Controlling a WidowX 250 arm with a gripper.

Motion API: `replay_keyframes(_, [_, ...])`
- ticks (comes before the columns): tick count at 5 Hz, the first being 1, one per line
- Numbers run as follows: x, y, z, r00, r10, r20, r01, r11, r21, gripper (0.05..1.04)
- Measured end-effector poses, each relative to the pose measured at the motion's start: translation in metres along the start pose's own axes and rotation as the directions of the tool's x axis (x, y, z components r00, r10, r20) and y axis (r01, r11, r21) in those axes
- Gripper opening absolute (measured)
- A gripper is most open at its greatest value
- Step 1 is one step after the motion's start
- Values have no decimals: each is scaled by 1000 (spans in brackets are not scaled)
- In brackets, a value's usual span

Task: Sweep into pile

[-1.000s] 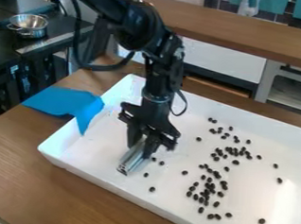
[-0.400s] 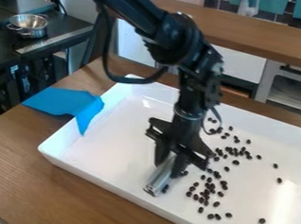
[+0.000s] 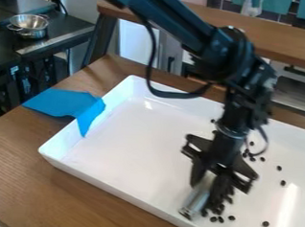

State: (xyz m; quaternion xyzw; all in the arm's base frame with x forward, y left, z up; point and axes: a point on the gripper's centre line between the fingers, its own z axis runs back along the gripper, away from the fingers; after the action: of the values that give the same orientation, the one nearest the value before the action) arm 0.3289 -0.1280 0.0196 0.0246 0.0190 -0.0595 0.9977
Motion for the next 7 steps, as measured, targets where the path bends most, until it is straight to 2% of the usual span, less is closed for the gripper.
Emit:
replay_keyframes(2, [-2,-53,4,999,-42,-8,41,999,-19,373])
replay_keyframes(3, [-3,-68,5,998,-55,-4,55,998,-22,373])
replay_keyframes(4, [-3,-67,6,999,-53,-12,52,998,-21,373])
replay_keyframes(5, [7,-38,13,1000,1,-26,-2,999,-38,373])
replay_keyframes(6, [26,23,52,994,105,39,-103,993,-56,373])
replay_keyframes(7, [33,65,63,992,115,46,-111,991,-68,374])
